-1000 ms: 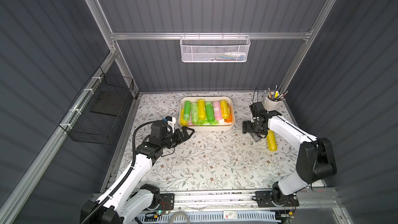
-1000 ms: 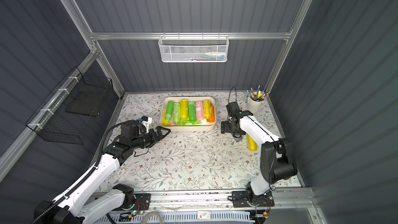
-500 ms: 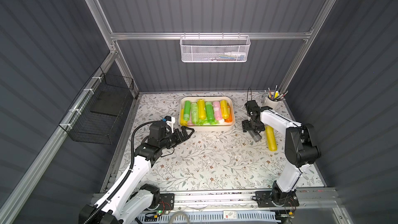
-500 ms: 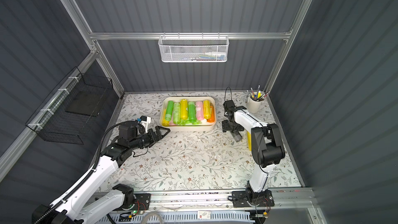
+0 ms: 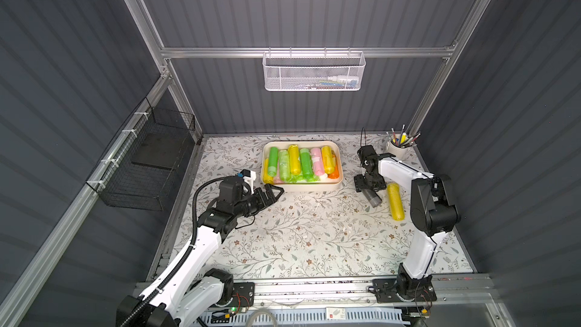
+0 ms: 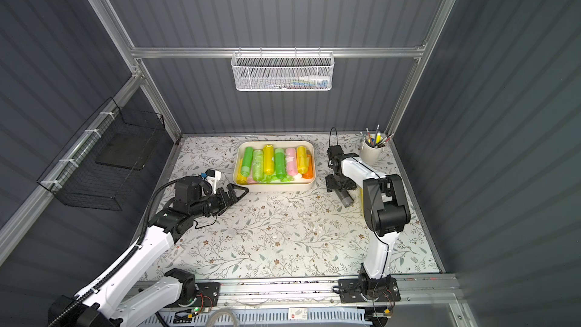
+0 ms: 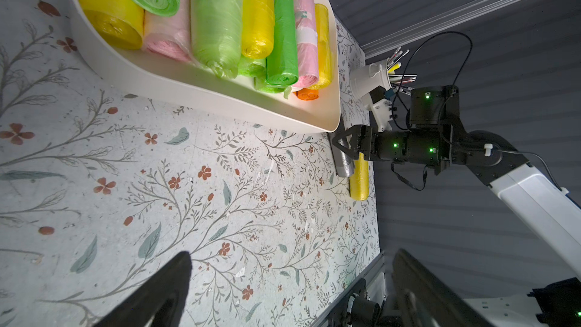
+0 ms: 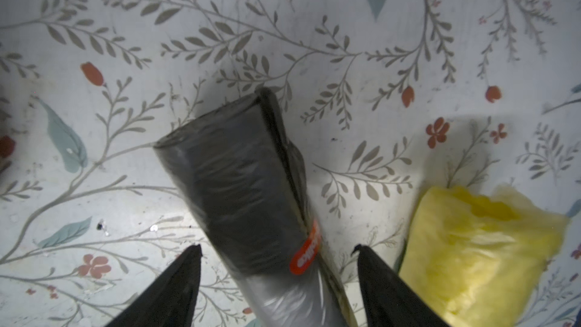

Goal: Put the roll of trash bags into the storage box
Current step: Pick up the roll of trash bags from the center of the board.

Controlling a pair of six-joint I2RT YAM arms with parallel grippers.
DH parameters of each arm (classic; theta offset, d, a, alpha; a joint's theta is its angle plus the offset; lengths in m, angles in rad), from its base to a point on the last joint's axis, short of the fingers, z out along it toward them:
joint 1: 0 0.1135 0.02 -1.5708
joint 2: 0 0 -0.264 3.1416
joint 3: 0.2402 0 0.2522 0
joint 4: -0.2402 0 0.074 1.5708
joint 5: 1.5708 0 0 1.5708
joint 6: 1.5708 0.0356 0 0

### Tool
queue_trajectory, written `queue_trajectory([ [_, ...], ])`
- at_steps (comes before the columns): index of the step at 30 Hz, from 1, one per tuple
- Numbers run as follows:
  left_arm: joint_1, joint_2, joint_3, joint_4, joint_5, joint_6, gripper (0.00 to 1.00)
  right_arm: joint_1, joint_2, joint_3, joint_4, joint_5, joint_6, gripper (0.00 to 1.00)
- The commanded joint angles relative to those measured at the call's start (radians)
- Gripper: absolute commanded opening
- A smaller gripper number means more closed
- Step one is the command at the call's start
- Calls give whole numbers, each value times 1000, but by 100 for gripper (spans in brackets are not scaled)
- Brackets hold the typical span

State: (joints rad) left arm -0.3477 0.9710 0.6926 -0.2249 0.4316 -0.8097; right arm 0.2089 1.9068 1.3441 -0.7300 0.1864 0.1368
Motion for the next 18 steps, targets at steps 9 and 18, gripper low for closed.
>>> queue_trajectory([
  [9, -2, 1, 9, 19, 33, -26, 100, -22, 55, 26, -8, -83, -24, 76],
  [18, -2, -10, 1, 13, 41, -20, 100, -20, 71, 24, 0, -76, -5, 72],
])
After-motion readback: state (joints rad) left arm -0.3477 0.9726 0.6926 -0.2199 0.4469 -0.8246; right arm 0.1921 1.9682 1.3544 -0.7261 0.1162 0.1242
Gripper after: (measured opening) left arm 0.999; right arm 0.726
